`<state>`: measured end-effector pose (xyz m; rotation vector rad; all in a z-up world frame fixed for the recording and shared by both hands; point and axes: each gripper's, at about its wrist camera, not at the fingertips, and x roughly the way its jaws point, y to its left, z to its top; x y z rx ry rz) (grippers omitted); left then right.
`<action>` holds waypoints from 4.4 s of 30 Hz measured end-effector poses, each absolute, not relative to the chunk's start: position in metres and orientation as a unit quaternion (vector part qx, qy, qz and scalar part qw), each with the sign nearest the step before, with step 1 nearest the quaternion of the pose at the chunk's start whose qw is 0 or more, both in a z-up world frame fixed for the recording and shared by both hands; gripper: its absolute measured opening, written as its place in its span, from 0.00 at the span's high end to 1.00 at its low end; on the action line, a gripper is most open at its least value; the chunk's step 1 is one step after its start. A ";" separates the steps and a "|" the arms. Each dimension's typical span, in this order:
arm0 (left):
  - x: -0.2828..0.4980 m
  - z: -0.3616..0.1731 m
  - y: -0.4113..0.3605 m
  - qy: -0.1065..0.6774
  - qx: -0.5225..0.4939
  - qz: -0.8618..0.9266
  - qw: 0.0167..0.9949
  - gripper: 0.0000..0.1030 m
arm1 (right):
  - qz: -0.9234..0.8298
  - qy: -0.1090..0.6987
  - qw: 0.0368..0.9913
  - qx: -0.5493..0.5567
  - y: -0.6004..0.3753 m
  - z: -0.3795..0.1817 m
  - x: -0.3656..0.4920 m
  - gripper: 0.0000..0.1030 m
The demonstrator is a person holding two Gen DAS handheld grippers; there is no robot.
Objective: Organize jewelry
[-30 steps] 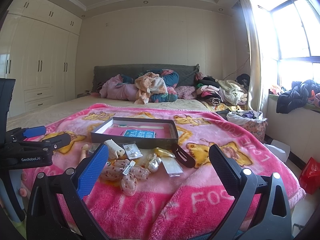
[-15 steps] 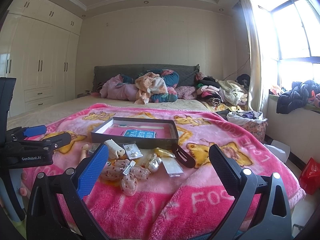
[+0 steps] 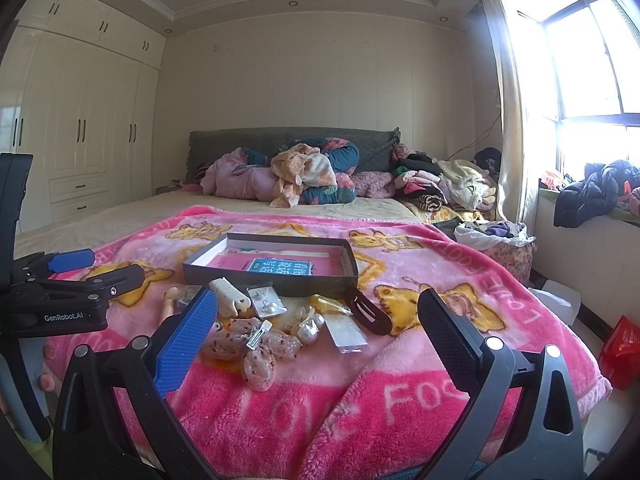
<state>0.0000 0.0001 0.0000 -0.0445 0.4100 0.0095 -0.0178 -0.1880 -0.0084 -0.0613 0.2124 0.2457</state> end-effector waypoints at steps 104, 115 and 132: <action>0.117 -0.026 0.055 0.327 -0.080 -0.066 0.939 0.89 | 0.173 0.312 0.934 -0.001 -0.154 -0.033 0.117 0.80; 0.157 -0.021 0.050 0.322 -0.078 -0.068 0.941 0.89 | 0.158 0.306 0.939 -0.002 -0.161 -0.017 0.156 0.80; 0.216 -0.013 0.049 0.321 -0.069 -0.050 0.943 0.89 | 0.143 0.298 0.944 -0.014 -0.159 0.001 0.231 0.80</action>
